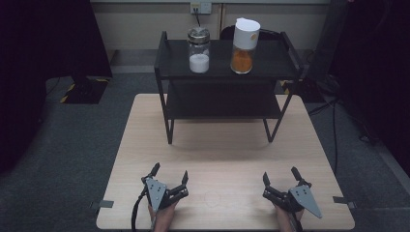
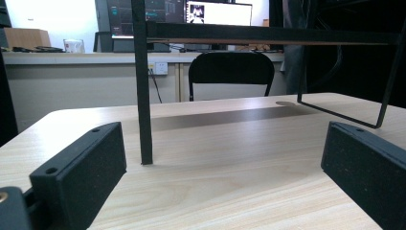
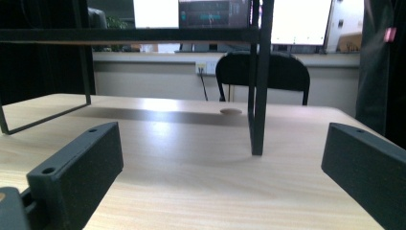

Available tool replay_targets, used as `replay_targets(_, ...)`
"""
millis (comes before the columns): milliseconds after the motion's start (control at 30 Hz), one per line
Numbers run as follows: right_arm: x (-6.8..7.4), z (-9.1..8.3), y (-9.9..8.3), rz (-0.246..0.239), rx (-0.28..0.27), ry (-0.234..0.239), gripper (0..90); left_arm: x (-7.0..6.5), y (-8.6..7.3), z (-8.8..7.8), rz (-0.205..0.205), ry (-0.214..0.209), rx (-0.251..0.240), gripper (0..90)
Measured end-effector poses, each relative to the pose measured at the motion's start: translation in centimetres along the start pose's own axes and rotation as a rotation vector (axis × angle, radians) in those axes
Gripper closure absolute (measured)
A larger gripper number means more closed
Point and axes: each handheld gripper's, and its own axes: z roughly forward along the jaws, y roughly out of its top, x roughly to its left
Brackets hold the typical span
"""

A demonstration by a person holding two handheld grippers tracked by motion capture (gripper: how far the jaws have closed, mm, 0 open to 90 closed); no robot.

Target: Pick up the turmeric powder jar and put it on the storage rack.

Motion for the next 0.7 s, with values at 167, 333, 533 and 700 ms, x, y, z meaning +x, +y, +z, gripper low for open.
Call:
replay_targets(167, 0.26, -0.03, -0.03, -0.005, -0.002, -0.012, 0.0, 0.0, 0.0, 0.0, 0.0, 0.0, 0.0, 1.0)
replay_targets(333, 0.31, -0.06, -0.09, -0.004, -0.005, -0.016, 0.0, 0.0, -0.01, 0.0, 0.0, 0.0, 0.0, 1.0)
replay_targets(533, 0.41, -0.05, -0.07, -0.004, -0.004, -0.022, 0.0, 0.01, 0.0, 0.0, 0.0, 0.0, 0.0, 1.0)
replay_targets(700, 0.23, -0.06, -0.09, -0.004, -0.005, -0.012, 0.0, 0.0, 0.0, 0.0, 0.0, 0.0, 0.0, 1.0)
